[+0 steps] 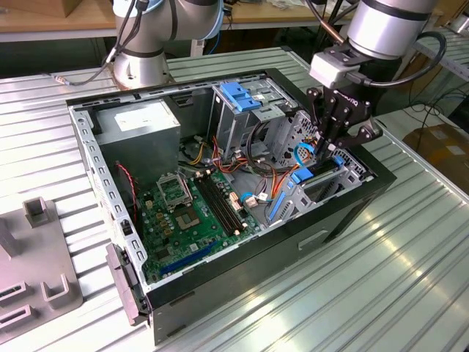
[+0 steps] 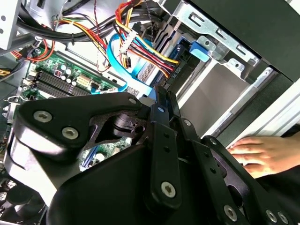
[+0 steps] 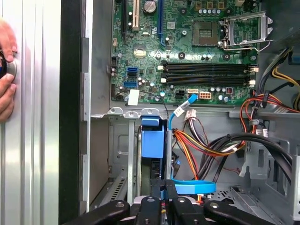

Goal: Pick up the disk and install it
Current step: 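Insert the second disk wire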

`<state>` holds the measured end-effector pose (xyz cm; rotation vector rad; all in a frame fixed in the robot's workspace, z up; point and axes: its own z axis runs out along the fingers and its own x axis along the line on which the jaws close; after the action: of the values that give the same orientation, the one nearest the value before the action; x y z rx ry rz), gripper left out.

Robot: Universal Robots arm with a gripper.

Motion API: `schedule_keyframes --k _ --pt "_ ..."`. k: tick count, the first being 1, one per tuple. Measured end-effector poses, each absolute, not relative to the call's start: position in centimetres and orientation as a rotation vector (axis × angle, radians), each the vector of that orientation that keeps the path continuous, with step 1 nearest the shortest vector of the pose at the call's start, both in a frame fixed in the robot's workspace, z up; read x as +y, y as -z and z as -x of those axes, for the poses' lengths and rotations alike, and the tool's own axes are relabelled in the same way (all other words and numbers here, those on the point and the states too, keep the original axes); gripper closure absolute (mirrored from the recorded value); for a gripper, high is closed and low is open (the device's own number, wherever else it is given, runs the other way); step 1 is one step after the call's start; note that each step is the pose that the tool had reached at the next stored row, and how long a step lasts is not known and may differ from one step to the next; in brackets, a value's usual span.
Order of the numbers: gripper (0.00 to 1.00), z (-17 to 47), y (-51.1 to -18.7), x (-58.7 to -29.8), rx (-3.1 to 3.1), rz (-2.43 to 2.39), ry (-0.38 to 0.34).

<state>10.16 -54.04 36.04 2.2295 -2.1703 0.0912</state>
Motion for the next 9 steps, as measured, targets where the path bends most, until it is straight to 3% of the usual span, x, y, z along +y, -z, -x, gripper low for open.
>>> schedule_keyframes --k 9 --pt "0.84 -9.55 -35.83 -54.48 -2.190 -2.251 -0.111"
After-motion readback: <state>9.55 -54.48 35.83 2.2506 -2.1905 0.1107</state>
